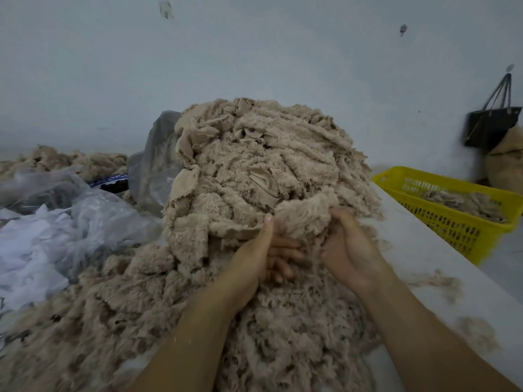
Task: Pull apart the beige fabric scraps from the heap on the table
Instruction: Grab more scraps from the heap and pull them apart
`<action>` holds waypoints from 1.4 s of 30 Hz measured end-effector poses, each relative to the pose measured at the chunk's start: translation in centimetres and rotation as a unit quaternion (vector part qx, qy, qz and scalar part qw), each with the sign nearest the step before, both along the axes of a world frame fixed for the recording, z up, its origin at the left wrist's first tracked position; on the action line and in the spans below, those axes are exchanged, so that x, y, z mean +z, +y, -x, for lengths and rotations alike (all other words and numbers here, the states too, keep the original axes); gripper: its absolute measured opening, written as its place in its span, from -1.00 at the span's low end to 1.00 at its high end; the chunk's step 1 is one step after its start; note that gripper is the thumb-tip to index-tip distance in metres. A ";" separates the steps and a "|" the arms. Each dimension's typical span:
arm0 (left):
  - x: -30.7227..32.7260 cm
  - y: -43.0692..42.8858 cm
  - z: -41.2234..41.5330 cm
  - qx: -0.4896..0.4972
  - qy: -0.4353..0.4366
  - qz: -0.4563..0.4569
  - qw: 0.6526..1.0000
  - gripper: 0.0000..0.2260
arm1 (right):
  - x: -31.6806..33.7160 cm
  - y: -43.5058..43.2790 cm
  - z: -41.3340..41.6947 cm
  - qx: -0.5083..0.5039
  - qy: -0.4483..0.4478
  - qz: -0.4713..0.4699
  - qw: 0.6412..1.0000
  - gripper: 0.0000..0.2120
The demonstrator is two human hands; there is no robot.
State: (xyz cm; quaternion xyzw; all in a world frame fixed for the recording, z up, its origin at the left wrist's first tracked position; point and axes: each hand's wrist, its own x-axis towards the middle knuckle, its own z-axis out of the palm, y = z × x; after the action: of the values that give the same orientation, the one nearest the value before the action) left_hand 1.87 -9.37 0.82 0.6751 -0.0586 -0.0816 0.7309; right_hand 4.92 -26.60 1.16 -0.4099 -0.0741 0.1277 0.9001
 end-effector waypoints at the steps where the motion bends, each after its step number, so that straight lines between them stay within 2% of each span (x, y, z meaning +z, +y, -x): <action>1: 0.0 -0.2 0.0 -0.011 0.021 0.016 1.000 -0.28 | 0.0 0.1 0.1 0.008 -0.006 0.005 1.000 -0.59; 3: 0.2 -0.1 -0.1 0.011 0.040 0.076 0.996 -0.35 | 0.1 0.5 0.3 0.016 -0.008 0.008 1.000 -0.63; 6: 0.6 0.8 -0.4 0.079 0.058 0.210 0.973 -0.74 | 0.1 0.8 0.5 -0.007 0.013 0.026 1.000 -0.67; 8: 0.8 1.6 -0.6 0.093 0.062 0.299 0.948 -0.85 | 0.1 0.9 0.5 -0.037 0.027 0.023 0.999 -0.66; 11: 1.1 2.1 -0.9 0.109 0.052 0.385 0.915 -0.82 | 0.3 0.7 0.2 -0.094 0.053 0.008 0.994 -0.67; 15: 1.6 3.0 -1.0 0.132 0.053 0.430 0.891 -0.61 | 0.8 -1.1 -0.2 -0.175 0.051 -0.049 0.982 -0.69; 16: 1.7 3.0 -0.9 0.137 0.059 0.406 0.902 -0.63 | 0.7 -1.6 -0.3 -0.182 0.046 -0.032 0.982 -0.68; 17: 1.6 2.8 -0.7 0.147 0.053 0.336 0.929 -0.67 | 0.6 -1.8 -0.3 -0.190 0.033 0.015 0.981 -0.61; 18: 1.3 2.3 -0.5 0.159 0.031 0.211 0.964 -0.69 | 0.4 -1.7 -0.2 -0.201 0.011 0.091 0.975 -0.45; 19: 0.9 1.6 -0.3 0.171 -0.003 0.070 0.983 -0.69 | 0.3 -1.3 -0.1 -0.207 -0.019 0.188 0.960 -0.29; 20: 0.4 0.8 -0.1 0.171 -0.042 -0.061 0.982 -0.65 | 0.1 -0.7 0.1 -0.205 -0.046 0.286 0.935 -0.21; 21: 0.0 0.1 0.1 0.154 -0.077 -0.159 0.972 -0.60 | 0.1 0.1 0.4 -0.193 -0.072 0.370 0.906 -0.21; 22: -0.3 -0.4 0.3 0.132 -0.095 -0.217 0.962 -0.57 | -0.1 0.9 0.7 -0.168 -0.097 0.425 0.884 -0.29; 25: -1.0 0.0 -0.1 0.100 -0.112 -0.253 0.956 -0.55 | -0.9 2.9 1.1 -0.044 -0.148 0.501 0.851 -0.54; 26: -1.2 0.3 -0.4 0.092 -0.116 -0.259 0.954 -0.56 | -1.2 3.3 1.1 -0.024 -0.151 0.504 0.850 -0.60; 28: -1.2 0.3 -0.5 0.065 -0.119 -0.294 0.946 -0.58 | -1.6 3.4 0.8 -0.018 -0.146 0.462 0.875 -0.78; 30: -1.5 0.2 -0.6 0.036 -0.110 -0.346 0.931 -0.56 | -1.8 3.1 0.5 -0.032 -0.151 0.428 0.890 -0.73; 32: -1.6 0.2 -0.8 -0.004 -0.105 -0.365 0.925 -0.52 | -1.8 3.0 0.5 -0.041 -0.160 0.425 0.890 -0.70; 35: -1.1 0.2 -0.5 0.008 -0.059 -0.270 0.961 -0.47 | -1.8 3.3 0.3 -0.111 -0.211 0.470 0.850 -0.73; 38: -0.6 0.7 -0.4 0.106 -0.002 -0.122 0.987 -0.51 | -1.5 3.7 0.5 -0.141 -0.267 0.508 0.806 -0.71; 40: -0.3 1.1 -0.8 0.151 0.041 0.002 0.988 -0.62 | -1.7 3.7 0.6 -0.121 -0.283 0.537 0.785 -0.68; 42: -0.1 1.6 -1.4 0.217 0.086 0.142 0.962 -0.71 | -1.8 3.6 0.8 -0.103 -0.291 0.554 0.773 -0.66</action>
State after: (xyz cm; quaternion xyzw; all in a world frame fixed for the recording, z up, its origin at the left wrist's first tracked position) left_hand 3.25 -7.80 0.67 0.5511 0.1410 0.0303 0.8219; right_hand 4.11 -23.00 -0.61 -0.8606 -0.2066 -0.0724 0.4597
